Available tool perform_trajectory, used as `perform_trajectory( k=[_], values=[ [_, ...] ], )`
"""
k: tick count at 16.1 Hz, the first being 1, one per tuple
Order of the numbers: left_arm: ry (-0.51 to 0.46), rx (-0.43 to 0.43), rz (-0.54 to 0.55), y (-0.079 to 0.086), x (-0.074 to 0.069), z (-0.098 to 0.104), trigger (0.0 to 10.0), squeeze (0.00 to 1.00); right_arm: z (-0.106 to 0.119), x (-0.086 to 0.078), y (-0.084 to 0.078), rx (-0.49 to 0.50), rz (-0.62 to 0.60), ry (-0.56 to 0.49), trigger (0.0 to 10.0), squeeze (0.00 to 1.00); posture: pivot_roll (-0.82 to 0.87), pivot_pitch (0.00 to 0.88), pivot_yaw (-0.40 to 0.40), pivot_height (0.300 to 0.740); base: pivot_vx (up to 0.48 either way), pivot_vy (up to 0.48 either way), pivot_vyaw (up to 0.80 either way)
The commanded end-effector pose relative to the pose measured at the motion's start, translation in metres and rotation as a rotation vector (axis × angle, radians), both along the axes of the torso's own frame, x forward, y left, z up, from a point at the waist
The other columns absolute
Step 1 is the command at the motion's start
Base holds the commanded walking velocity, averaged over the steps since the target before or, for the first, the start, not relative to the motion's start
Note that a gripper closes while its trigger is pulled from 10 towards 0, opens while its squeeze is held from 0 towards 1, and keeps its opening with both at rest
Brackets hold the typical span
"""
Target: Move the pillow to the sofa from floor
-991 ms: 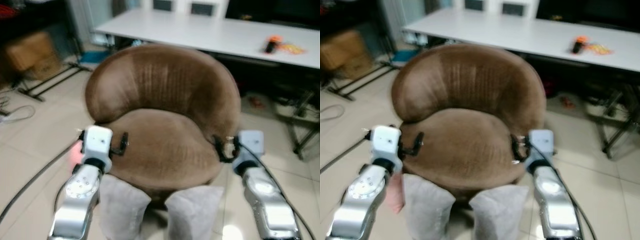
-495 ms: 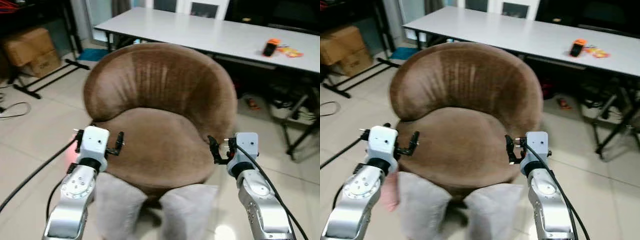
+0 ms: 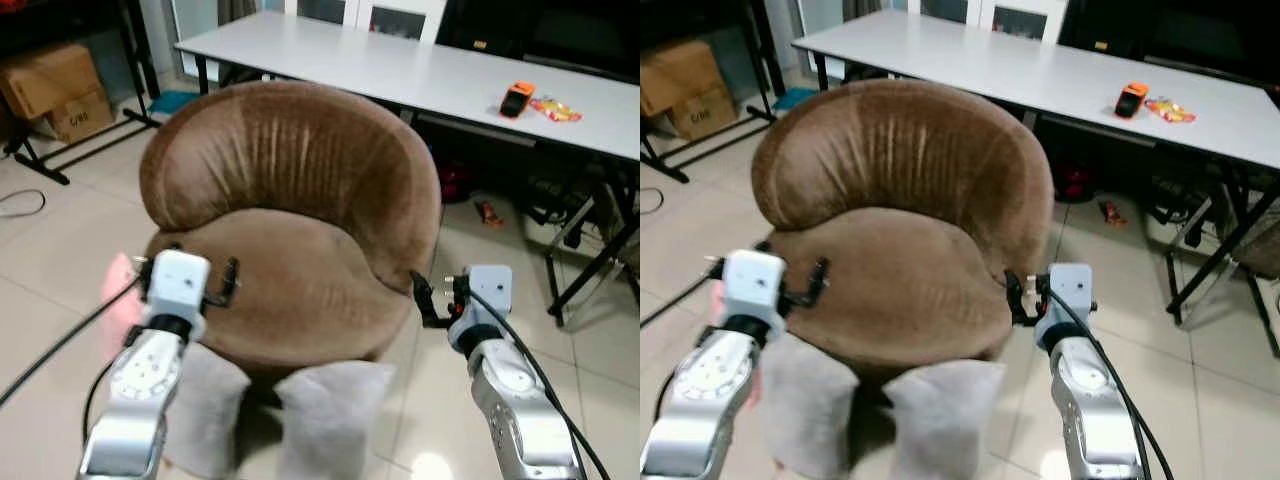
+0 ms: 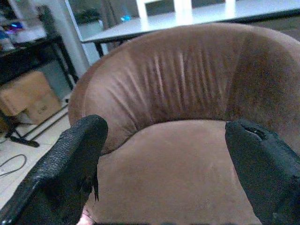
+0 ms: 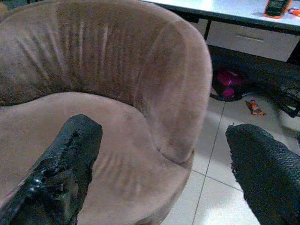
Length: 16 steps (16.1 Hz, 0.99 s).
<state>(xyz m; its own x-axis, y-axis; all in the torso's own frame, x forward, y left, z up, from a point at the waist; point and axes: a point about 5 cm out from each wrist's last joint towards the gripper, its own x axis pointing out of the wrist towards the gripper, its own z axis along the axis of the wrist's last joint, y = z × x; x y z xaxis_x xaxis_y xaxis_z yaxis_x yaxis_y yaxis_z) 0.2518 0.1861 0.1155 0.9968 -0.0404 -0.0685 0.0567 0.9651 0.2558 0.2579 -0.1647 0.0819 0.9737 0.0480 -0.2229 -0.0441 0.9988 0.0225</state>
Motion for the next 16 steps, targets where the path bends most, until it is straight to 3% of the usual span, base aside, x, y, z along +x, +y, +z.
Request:
perform_trajectory(
  k=[1, 3, 7, 8, 11, 16],
  values=[
    [-0.002, -0.028, -0.023, -0.007, 0.001, 0.0, 10.0, 0.0, 0.0, -0.002, -0.009, -0.029, -0.011, -0.001, 10.0, 0.0, 0.06, 0.0, -0.02, 0.74, 0.0, 0.0, 0.0],
    [0.012, -0.066, -0.052, -0.008, 0.0, 0.0, 10.0, 0.02, 0.002, -0.002, -0.007, -0.051, 0.018, -0.022, 10.0, 0.0, 0.06, 0.0, -0.017, 0.74, 0.0, 0.0, 0.4],
    [0.006, -0.058, -0.047, -0.006, -0.001, -0.001, 10.0, 0.03, 0.001, -0.002, -0.005, -0.042, 0.015, -0.017, 10.0, 0.0, 0.07, 0.0, -0.017, 0.74, 0.348, 0.0, 0.74],
    [0.008, -0.056, -0.048, -0.005, -0.001, -0.001, 10.0, 0.02, 0.0, -0.002, -0.006, -0.009, -0.019, -0.007, 10.0, 0.0, 0.07, 0.0, -0.017, 0.74, 0.352, 0.0, 0.0],
    [0.017, -0.045, -0.051, -0.005, 0.0, -0.002, 10.0, 0.01, -0.002, -0.002, -0.009, -0.044, -0.035, 0.002, 10.0, 0.0, 0.07, 0.0, -0.017, 0.74, 0.304, 0.0, 0.0],
    [0.029, 0.011, -0.089, -0.006, 0.0, -0.006, 10.0, 0.0, -0.007, -0.005, -0.017, -0.018, -0.1, 0.036, 10.0, 0.0, 0.06, 0.0, -0.012, 0.74, 0.0, 0.0, 0.0]
  ],
)
